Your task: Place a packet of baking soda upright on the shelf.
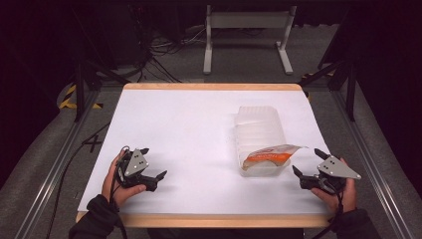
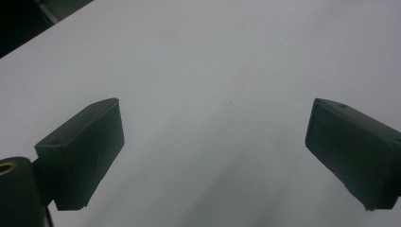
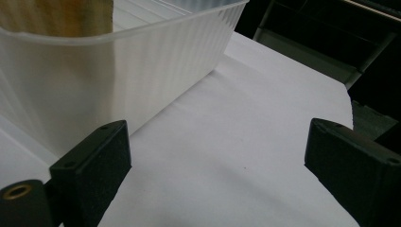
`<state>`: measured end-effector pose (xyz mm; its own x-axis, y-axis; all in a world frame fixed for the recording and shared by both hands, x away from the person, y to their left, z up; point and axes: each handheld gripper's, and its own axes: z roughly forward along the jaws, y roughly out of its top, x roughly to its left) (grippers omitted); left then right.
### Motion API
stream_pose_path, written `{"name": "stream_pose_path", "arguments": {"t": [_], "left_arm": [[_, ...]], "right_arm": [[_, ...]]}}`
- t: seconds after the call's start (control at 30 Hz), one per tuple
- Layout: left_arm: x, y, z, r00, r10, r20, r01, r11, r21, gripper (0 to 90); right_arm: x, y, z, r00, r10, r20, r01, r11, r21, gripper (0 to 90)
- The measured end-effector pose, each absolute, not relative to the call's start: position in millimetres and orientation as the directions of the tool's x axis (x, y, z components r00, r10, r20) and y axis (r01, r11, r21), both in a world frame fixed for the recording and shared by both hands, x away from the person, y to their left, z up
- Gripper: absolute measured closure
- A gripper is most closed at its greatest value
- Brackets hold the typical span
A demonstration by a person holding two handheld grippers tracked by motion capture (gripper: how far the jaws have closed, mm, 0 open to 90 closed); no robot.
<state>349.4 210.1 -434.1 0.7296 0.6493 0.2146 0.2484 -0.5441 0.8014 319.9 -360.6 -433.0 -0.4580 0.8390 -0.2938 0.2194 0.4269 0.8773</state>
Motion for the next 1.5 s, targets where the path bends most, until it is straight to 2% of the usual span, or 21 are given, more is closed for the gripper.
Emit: {"name": "stream_pose_path", "arguments": {"t": [0.2,0.37,0.83,1.37,1.5], "left_arm": [[343,229,-436,0.706,0.676,0.211,0.267,-0.53,0.805,6.3],[338,245,-437,0.699,0.695,0.168,0.296,-0.495,0.817,6.2],[321,280,-443,0.652,0.749,0.118,0.336,-0.425,0.841,6.0],[313,287,-447,0.627,0.778,0.031,0.358,-0.323,0.876,6.1],[313,285,-446,0.635,0.771,0.047,0.352,-0.342,0.871,6.0]], "right_arm": [[320,-360,-433,-0.459,0.837,-0.299,0.216,0.432,0.876,8.3],[319,-360,-433,-0.461,0.835,-0.299,0.218,0.434,0.874,8.3],[320,-359,-434,-0.463,0.833,-0.302,0.223,0.44,0.87,8.3],[321,-362,-435,-0.465,0.84,-0.279,0.234,0.421,0.876,8.3],[321,-362,-435,-0.467,0.839,-0.279,0.229,0.42,0.878,8.3]]}}
